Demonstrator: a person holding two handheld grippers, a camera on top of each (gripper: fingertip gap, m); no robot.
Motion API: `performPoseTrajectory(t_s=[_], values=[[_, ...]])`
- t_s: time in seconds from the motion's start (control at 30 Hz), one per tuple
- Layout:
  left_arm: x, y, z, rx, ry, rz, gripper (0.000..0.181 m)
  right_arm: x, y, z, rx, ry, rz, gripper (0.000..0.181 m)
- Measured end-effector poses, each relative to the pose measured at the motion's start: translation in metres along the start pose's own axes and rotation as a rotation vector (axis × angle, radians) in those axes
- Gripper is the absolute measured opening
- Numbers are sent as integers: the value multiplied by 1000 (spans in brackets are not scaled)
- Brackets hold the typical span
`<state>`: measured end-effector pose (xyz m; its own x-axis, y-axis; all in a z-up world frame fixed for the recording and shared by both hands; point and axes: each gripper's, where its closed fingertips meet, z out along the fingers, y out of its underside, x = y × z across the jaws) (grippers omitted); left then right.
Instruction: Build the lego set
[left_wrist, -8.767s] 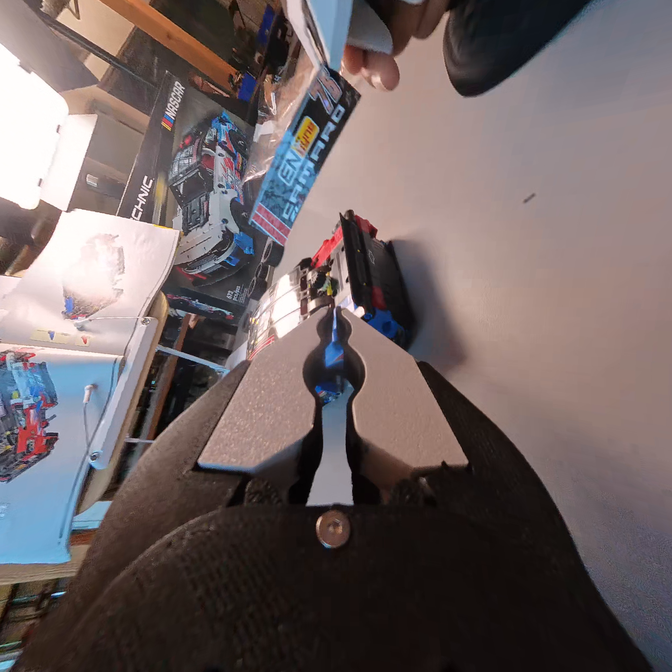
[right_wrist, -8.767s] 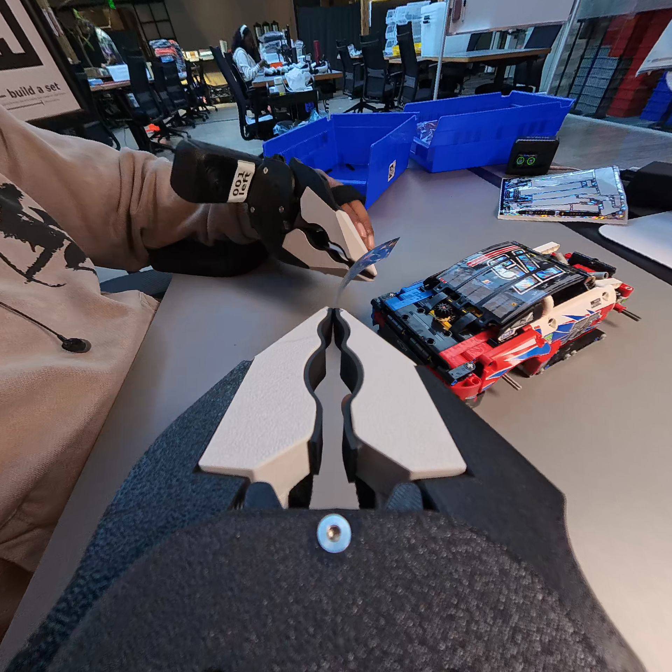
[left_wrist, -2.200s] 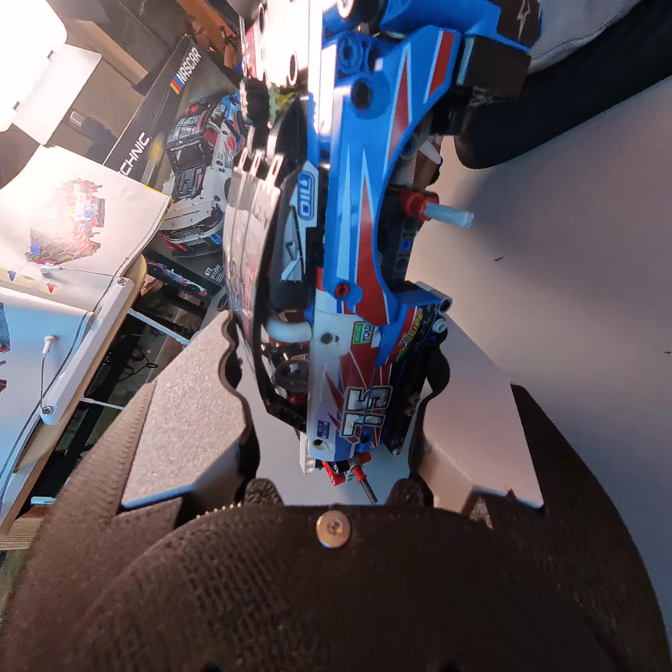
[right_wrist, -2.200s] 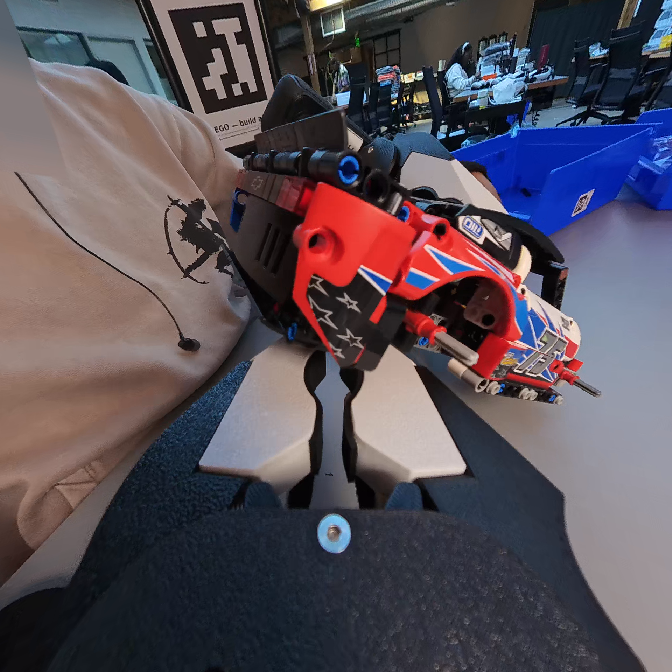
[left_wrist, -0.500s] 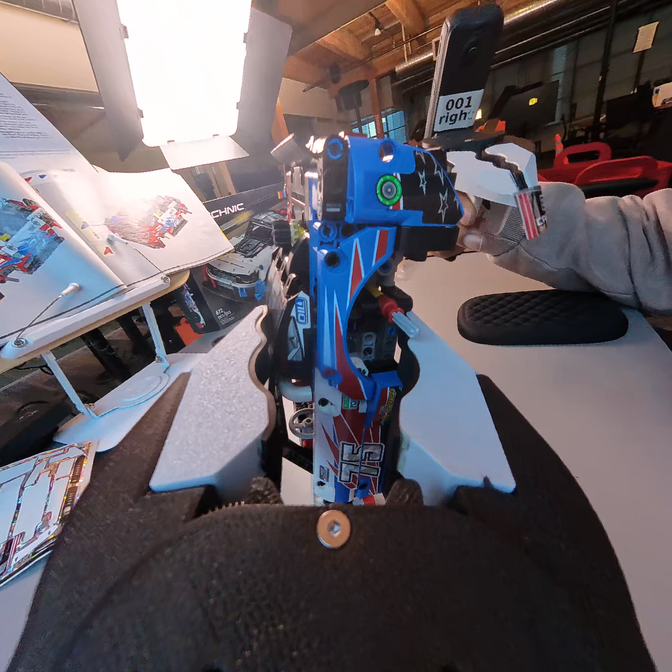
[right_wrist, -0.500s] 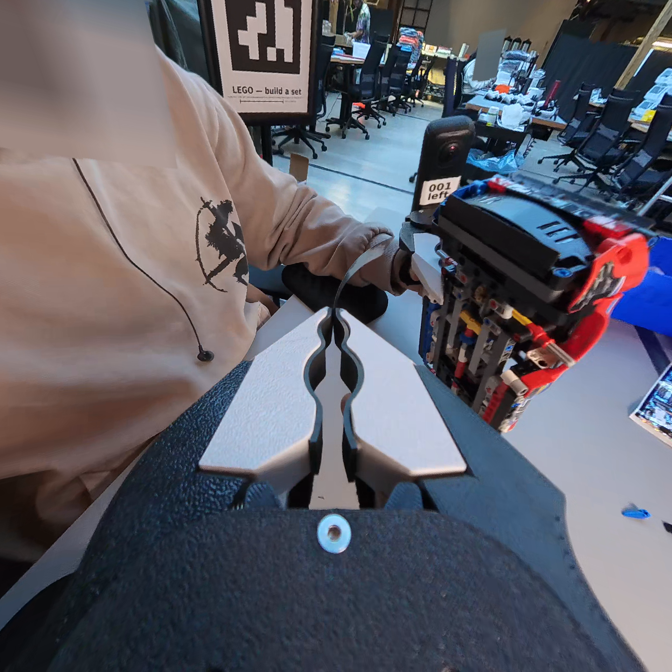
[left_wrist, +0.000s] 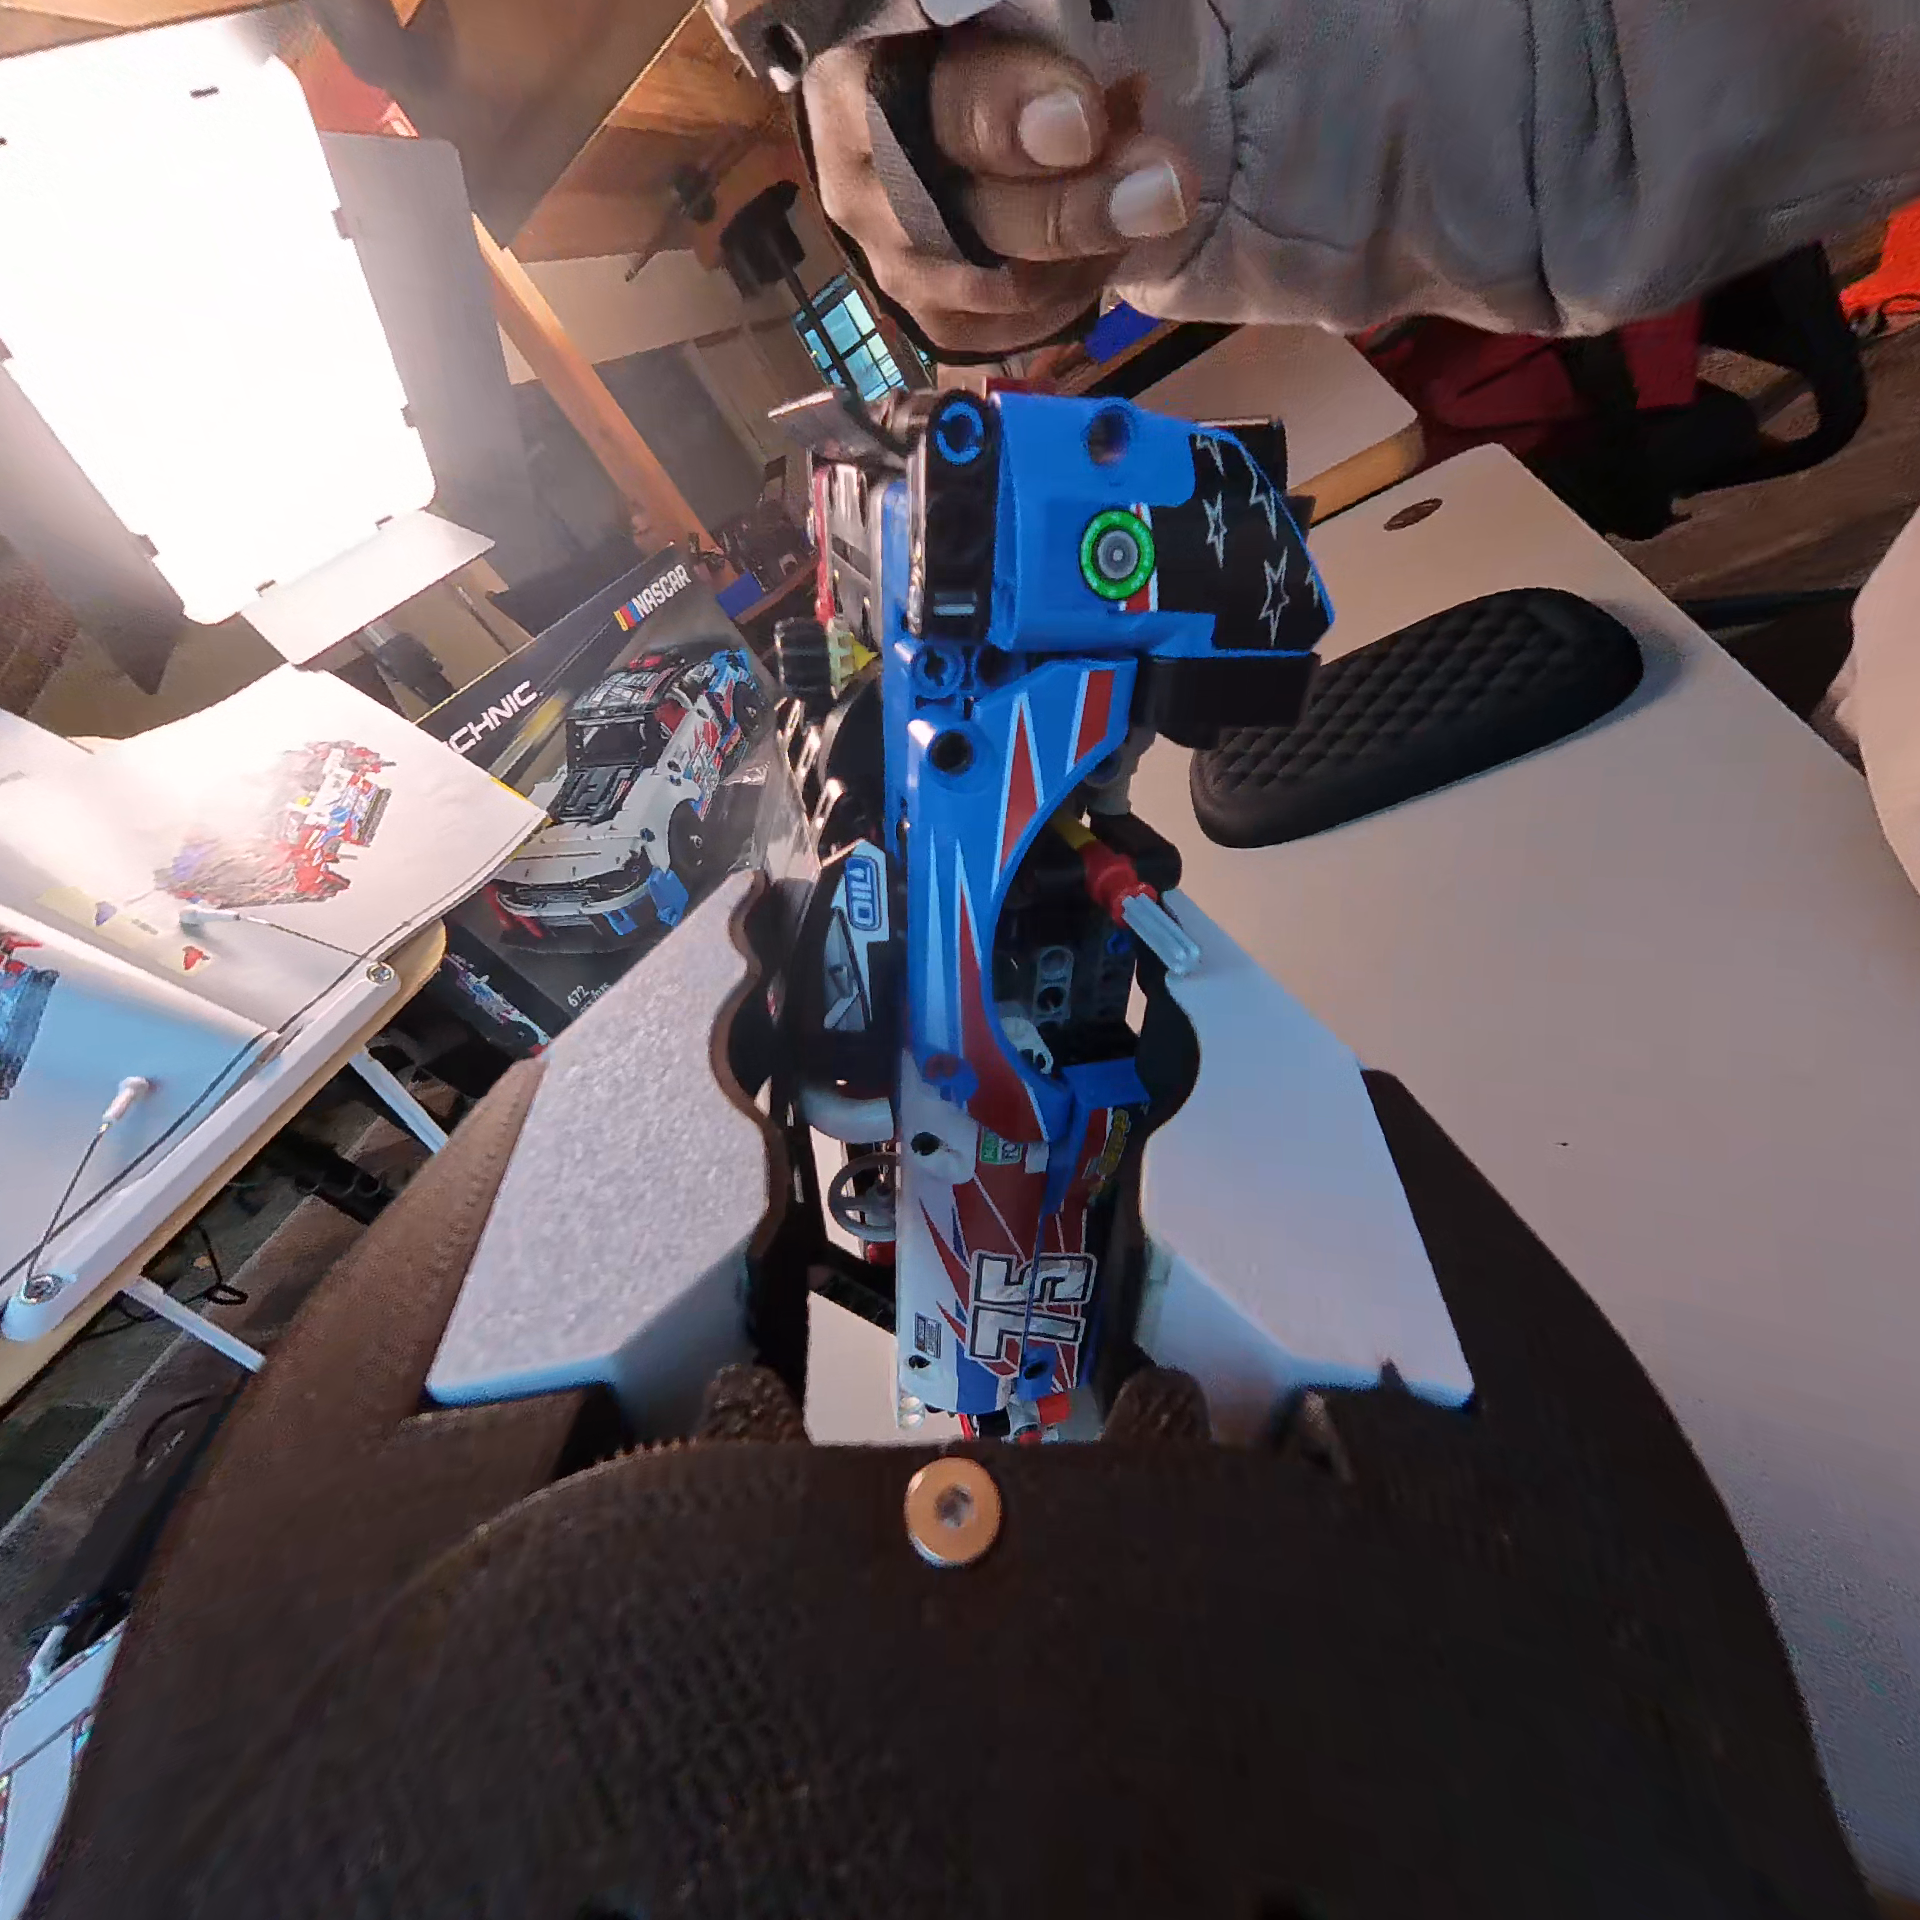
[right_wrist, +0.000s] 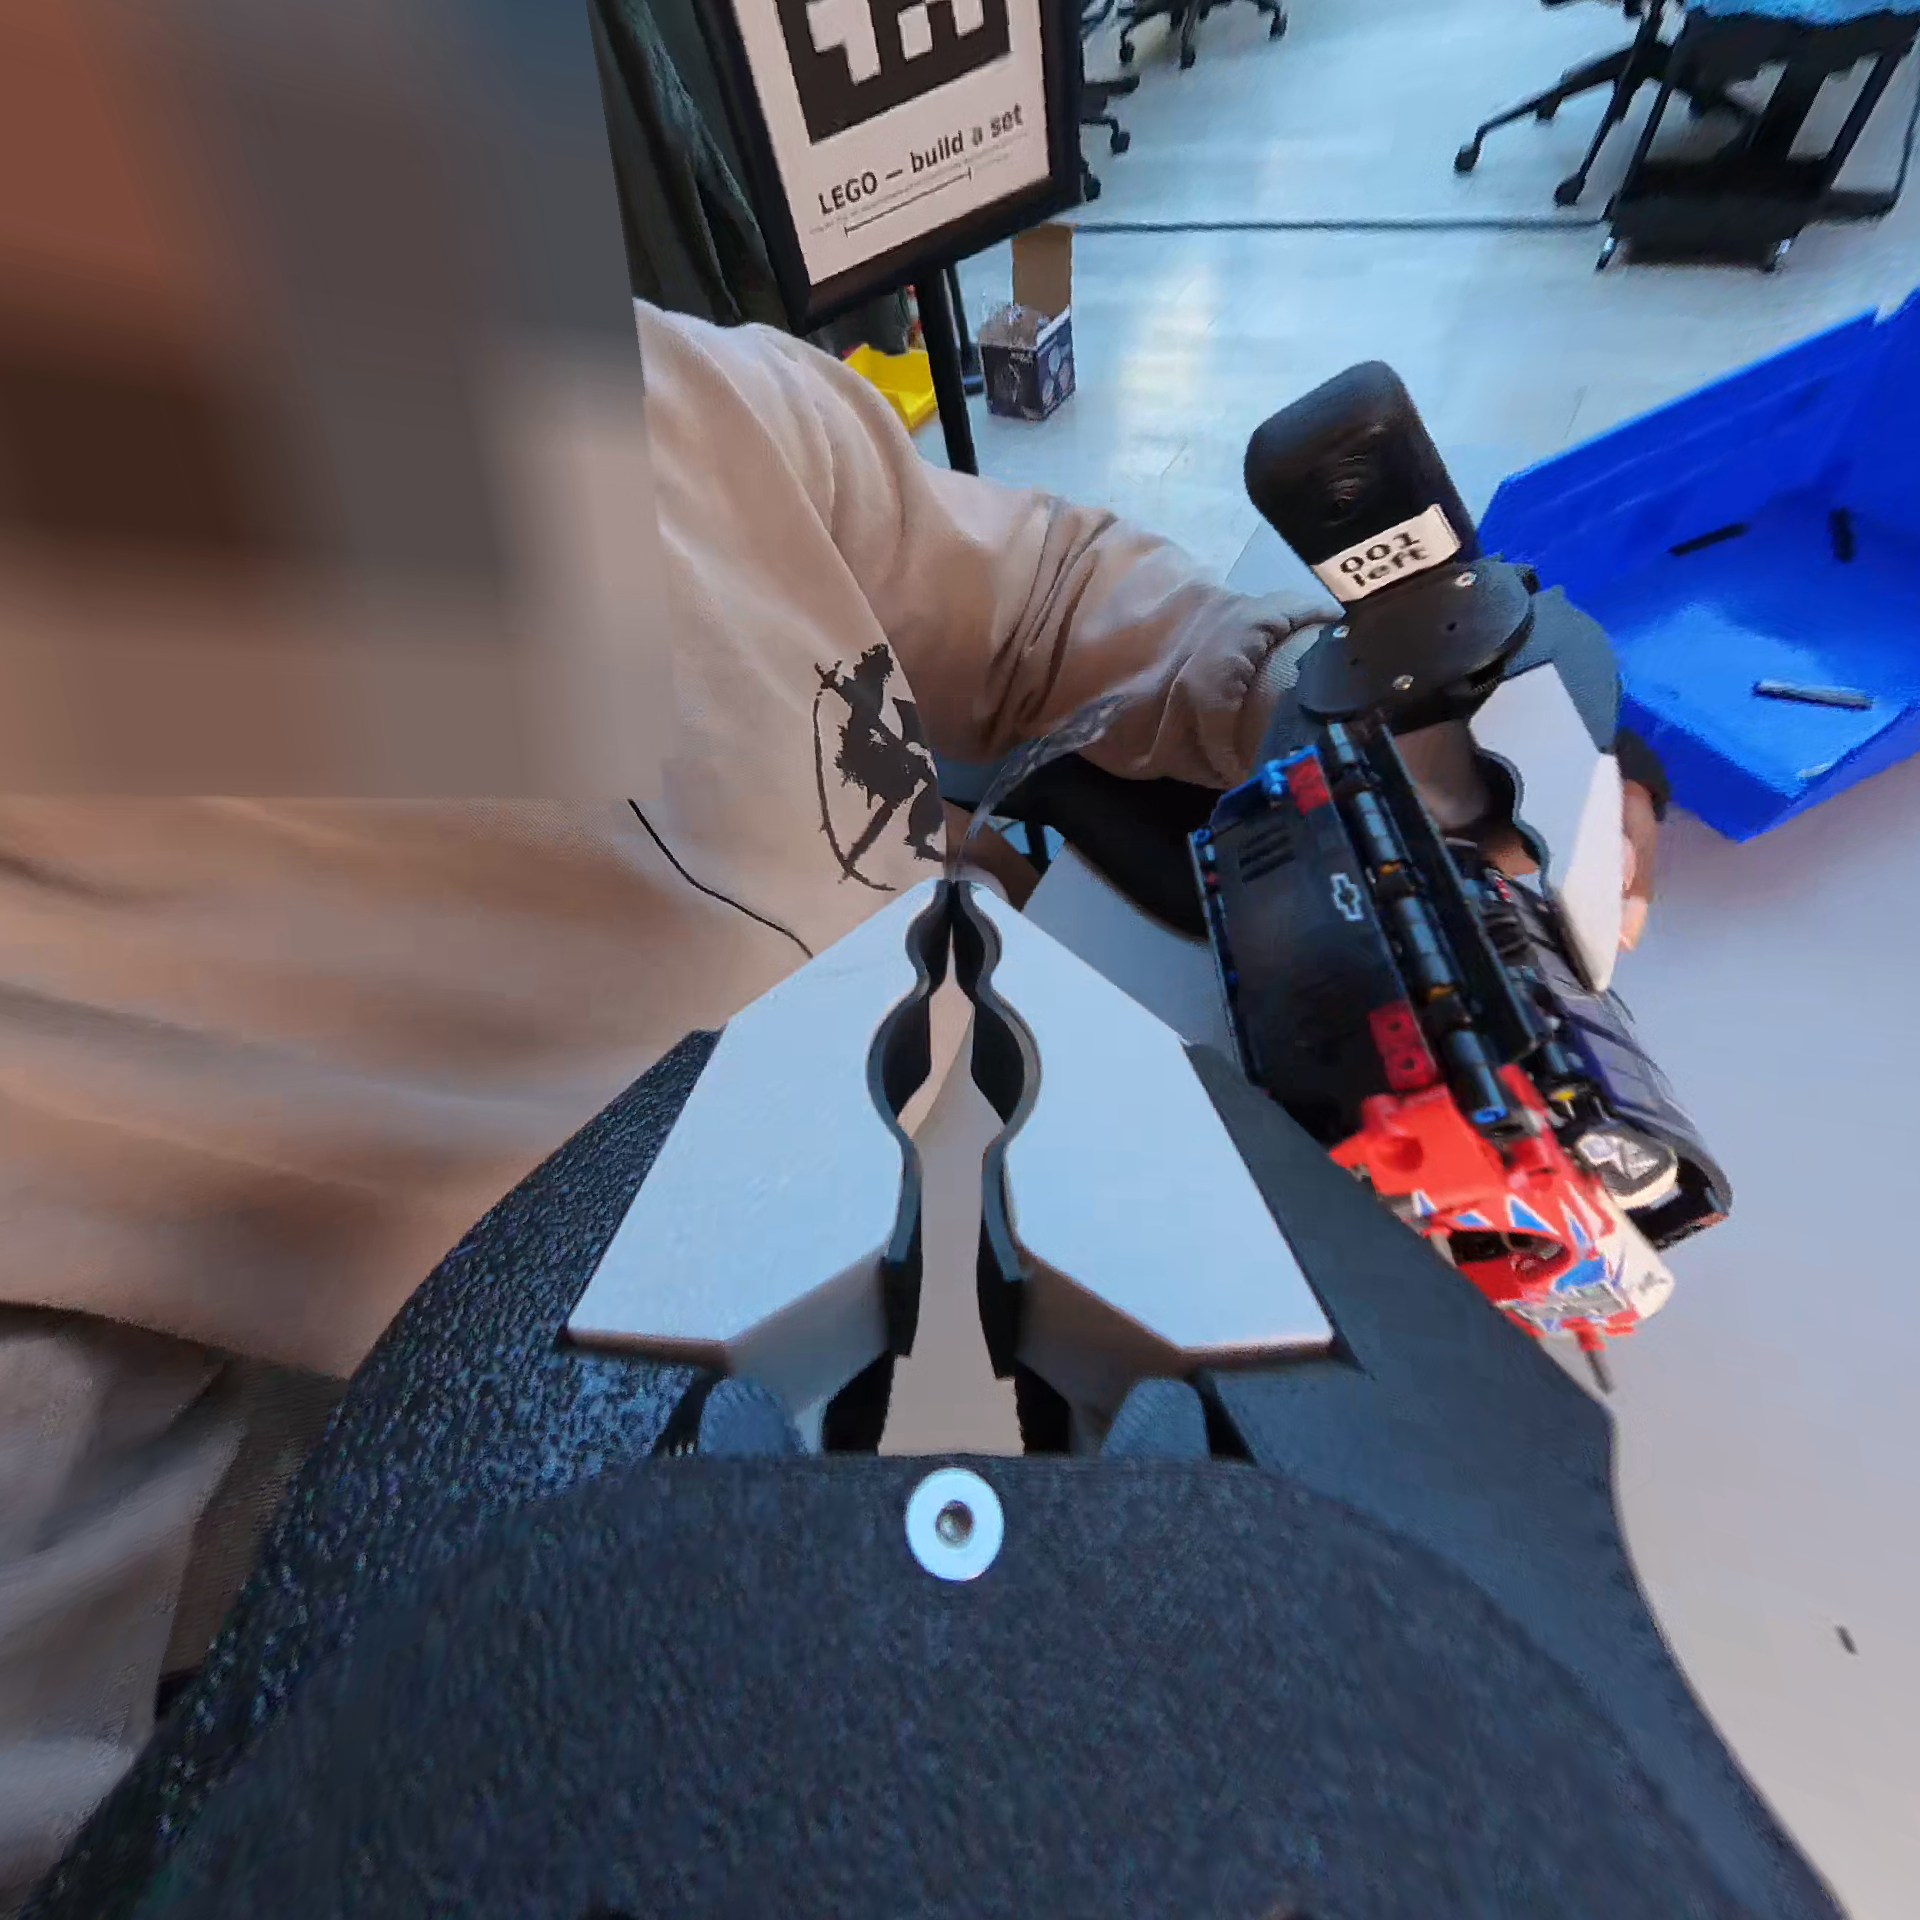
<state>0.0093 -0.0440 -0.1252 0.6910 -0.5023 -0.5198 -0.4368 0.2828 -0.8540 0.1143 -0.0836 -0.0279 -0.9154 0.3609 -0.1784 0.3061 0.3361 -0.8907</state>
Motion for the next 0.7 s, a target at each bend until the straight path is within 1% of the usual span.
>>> performPoseTrajectory(t_s=[0.07,0.13,0.23,0.33,0.4,0.53,0.7], values=[[4,0,-1,-1,15,23,68,6,-2,8,-42,32,78,0],[8,0,-3,-1,30,43,69,6,-1,15,-51,43,142,0],[11,0,-6,-2,40,65,69,7,11,21,-61,77,213,0],[16,0,-8,4,66,87,69,3,19,20,-24,65,260,0],[20,0,-7,3,83,106,69,-3,20,21,-11,40,259,0],[26,0,-4,-11,103,128,69,-15,17,26,-36,-13,243,0],[26,0,-5,-16,102,134,69,-21,12,33,-69,-48,219,0]])
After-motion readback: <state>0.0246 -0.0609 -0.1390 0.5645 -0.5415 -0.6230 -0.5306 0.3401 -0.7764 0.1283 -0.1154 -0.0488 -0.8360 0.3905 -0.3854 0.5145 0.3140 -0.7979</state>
